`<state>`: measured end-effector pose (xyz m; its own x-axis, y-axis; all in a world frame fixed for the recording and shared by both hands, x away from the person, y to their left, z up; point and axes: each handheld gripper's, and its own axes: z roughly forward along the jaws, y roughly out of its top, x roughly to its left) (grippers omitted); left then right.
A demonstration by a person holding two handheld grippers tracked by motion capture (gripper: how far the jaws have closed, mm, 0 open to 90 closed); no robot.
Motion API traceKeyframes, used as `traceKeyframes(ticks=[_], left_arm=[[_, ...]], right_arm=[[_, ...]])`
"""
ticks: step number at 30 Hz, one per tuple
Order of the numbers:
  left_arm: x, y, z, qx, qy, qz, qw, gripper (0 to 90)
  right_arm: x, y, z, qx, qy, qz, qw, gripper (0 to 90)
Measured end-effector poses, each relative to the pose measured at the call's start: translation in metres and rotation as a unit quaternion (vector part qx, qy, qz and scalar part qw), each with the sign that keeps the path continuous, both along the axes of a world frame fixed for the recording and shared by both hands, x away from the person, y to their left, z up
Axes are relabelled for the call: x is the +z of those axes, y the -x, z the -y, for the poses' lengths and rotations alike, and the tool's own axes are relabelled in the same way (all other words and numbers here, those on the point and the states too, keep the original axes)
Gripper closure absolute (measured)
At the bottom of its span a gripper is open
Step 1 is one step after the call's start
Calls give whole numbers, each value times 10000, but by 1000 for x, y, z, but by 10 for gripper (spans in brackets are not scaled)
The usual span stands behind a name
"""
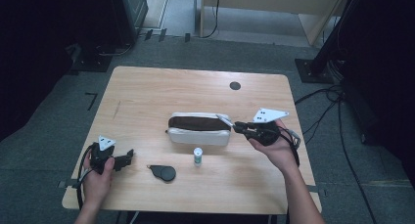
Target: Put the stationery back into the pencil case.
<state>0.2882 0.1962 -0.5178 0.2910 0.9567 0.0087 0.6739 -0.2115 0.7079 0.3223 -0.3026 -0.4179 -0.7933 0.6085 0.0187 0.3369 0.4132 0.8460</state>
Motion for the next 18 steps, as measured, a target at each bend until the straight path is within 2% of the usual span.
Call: traceKeyframes(ticks=[6,9,11,15,18], left_arm=[[0,0,0,-3,-5,-3,10000,125],[0,0,0,-2,-4,1,10000,125],[0,0,0,-3,-4,-1,10000,125],[0,0,0,-1,-2,4,10000,125],[0,0,0,-3,-5,1,10000,125]], right_arm=[[3,-21,-21,446,135,75,9989,809],[0,-32,-31,658,176,163,9975,809],[-3,-36,-36,743,192,135,9970,809],[-8,-45,-44,1048,98,166,9943,809],[-13,-49,-49,1208,149,165,9924,809]])
